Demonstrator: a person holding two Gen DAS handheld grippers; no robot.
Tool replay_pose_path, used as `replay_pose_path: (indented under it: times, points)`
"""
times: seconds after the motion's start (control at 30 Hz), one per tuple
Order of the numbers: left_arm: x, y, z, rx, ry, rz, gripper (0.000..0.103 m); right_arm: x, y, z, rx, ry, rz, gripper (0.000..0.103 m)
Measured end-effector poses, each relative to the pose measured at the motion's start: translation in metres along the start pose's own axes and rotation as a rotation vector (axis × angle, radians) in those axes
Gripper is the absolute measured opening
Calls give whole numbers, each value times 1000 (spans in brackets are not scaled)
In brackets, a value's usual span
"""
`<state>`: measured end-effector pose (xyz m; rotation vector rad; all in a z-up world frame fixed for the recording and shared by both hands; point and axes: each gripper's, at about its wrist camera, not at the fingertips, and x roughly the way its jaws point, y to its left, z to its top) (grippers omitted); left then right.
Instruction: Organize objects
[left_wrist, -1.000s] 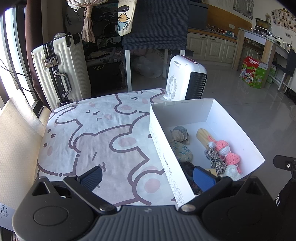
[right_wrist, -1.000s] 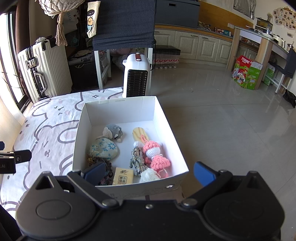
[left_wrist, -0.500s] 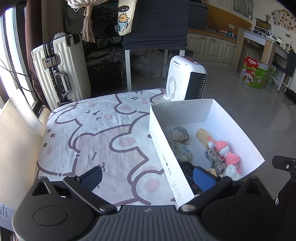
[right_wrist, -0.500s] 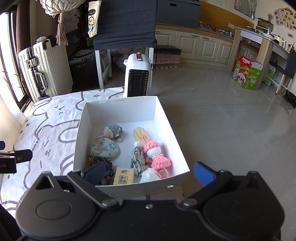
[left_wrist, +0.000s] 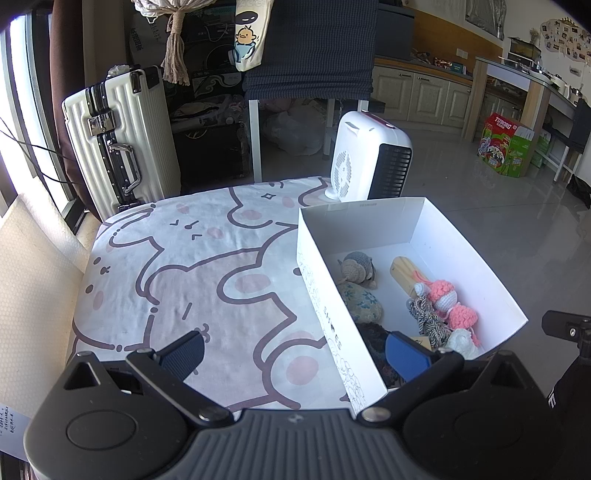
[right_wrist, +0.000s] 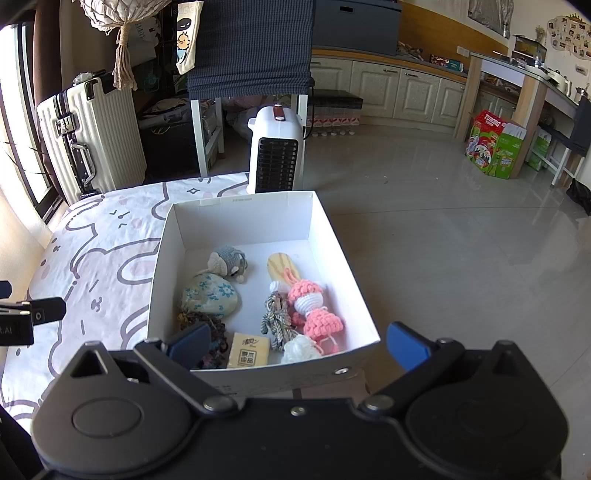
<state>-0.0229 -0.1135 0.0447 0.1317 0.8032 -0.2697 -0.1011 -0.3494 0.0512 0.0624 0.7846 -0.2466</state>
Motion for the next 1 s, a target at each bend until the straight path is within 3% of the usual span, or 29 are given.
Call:
replay_pose_path:
  times: [1.0]
  points:
    - [1, -8, 1, 1, 0, -5, 103, 0, 3, -1, 0, 2, 4, 103]
